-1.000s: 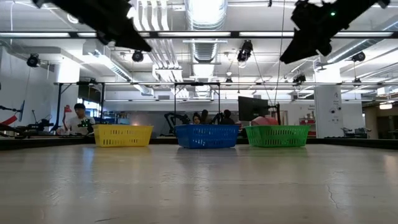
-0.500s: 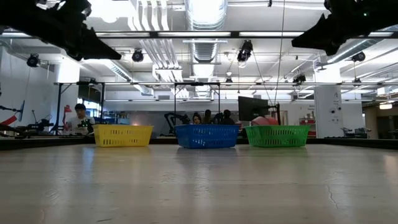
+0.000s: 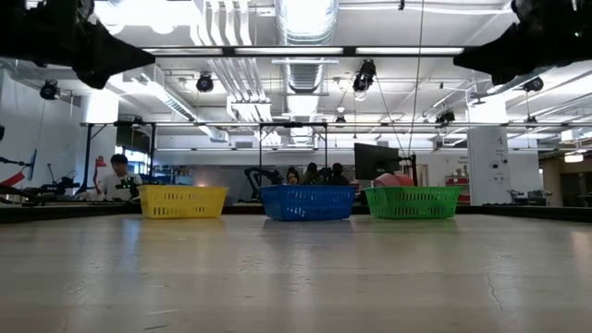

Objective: Pick and place Stapler, Stapler remover, tape
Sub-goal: Return to Home Position

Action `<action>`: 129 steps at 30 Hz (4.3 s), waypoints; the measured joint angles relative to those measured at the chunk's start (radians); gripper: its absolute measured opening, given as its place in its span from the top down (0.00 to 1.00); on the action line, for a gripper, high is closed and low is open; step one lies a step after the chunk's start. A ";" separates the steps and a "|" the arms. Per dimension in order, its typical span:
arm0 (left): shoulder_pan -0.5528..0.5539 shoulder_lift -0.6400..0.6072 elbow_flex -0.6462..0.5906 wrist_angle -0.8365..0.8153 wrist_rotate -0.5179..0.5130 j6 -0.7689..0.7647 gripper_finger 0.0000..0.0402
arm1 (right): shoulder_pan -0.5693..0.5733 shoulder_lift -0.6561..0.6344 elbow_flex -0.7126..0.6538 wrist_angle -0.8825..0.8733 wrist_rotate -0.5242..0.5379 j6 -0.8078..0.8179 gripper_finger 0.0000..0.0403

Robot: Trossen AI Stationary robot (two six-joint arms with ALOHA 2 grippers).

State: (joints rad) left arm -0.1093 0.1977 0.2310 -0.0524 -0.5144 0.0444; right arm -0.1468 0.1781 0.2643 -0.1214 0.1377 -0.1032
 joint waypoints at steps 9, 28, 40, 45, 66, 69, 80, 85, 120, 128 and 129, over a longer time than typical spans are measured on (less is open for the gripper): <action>0.000 -0.169 -0.111 0.005 0.023 0.032 0.97 | -0.002 -0.164 -0.099 -0.006 -0.059 -0.093 0.98; 0.000 -0.197 -0.222 0.121 0.131 0.082 0.97 | -0.004 -0.178 -0.154 -0.079 -0.052 -0.080 0.98; 0.000 -0.180 -0.222 0.117 0.130 0.098 0.97 | -0.004 -0.157 -0.221 0.050 -0.049 -0.059 0.98; 0.000 -0.174 -0.223 0.116 0.130 0.096 0.97 | -0.004 -0.153 -0.221 0.050 -0.050 -0.062 0.98; 0.000 -0.171 -0.223 0.113 0.129 0.094 0.97 | -0.004 -0.152 -0.221 0.051 -0.051 -0.029 0.98; 0.000 -0.171 -0.223 0.113 0.129 0.094 0.97 | -0.004 -0.151 -0.221 0.051 -0.051 -0.034 0.98; 0.000 -0.171 -0.223 0.112 0.129 0.094 0.97 | -0.004 -0.151 -0.221 0.051 -0.051 -0.030 0.98; 0.000 -0.170 -0.223 0.112 0.129 0.094 0.97 | -0.004 -0.150 -0.221 0.051 -0.051 -0.028 0.98; 0.000 -0.170 -0.224 0.112 0.128 0.094 0.97 | -0.004 -0.151 -0.221 0.051 -0.051 -0.024 0.98; 0.000 -0.171 -0.224 0.112 0.128 0.094 0.97 | -0.004 -0.151 -0.221 0.051 -0.051 -0.023 0.98; 0.000 -0.170 -0.224 0.112 0.128 0.094 0.97 | -0.004 -0.151 -0.221 0.051 -0.051 -0.024 0.98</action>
State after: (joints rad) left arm -0.1093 0.0273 0.0074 0.0597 -0.3862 0.1387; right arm -0.1509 0.0273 0.0437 -0.0704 0.0872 -0.1273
